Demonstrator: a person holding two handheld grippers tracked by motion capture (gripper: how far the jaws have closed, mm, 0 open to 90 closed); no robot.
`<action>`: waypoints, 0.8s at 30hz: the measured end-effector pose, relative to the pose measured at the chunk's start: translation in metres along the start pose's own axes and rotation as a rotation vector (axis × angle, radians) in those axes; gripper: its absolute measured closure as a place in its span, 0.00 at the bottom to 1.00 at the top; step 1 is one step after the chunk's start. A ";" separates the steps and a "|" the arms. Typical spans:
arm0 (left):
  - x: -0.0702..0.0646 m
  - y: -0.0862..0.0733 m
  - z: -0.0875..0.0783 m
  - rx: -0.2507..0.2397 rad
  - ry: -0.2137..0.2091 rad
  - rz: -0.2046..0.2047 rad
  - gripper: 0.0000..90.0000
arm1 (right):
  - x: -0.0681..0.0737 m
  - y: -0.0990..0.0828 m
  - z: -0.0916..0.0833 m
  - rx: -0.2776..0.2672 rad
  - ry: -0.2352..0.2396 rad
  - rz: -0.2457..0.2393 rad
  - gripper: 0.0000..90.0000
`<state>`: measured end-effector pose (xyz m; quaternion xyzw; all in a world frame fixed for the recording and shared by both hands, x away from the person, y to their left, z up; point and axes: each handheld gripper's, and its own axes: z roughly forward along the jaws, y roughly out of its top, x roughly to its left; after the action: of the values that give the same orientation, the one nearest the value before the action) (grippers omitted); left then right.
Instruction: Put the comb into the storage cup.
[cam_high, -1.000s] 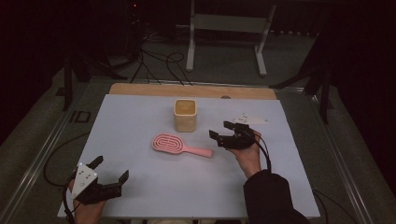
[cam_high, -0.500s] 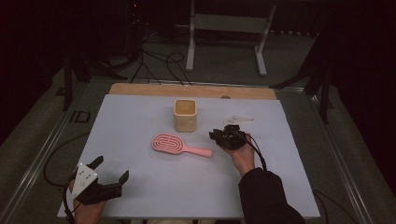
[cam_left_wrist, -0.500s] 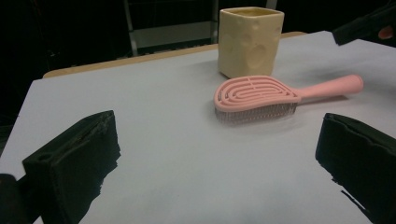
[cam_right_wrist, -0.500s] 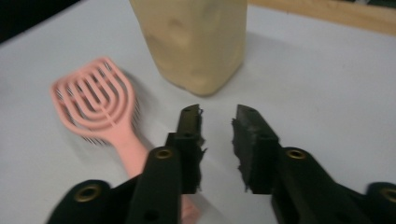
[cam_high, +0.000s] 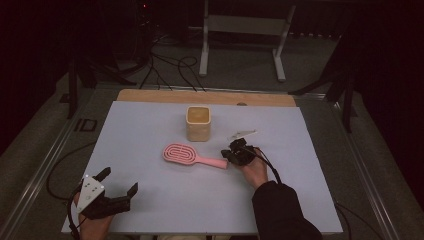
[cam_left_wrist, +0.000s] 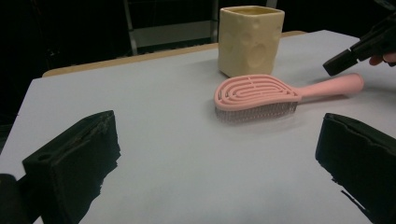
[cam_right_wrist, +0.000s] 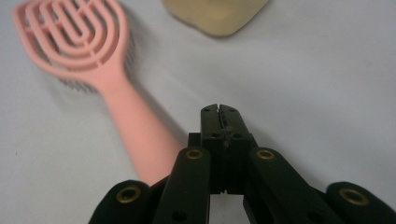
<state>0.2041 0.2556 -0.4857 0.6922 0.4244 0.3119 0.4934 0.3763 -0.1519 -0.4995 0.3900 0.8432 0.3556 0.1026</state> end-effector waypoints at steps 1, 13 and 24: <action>0.000 0.000 0.000 -0.001 0.000 -0.002 0.00 | 0.002 -0.001 0.001 0.016 0.009 -0.013 1.00; -0.001 0.000 0.000 -0.002 0.002 0.004 0.00 | 0.026 -0.016 0.001 0.078 0.036 -0.126 1.00; -0.002 0.000 0.000 -0.004 0.002 0.006 0.01 | 0.049 -0.028 -0.003 0.104 0.065 -0.207 1.00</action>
<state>0.2034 0.2541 -0.4856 0.6924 0.4219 0.3149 0.4934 0.3252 -0.1297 -0.5118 0.2937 0.8992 0.3112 0.0909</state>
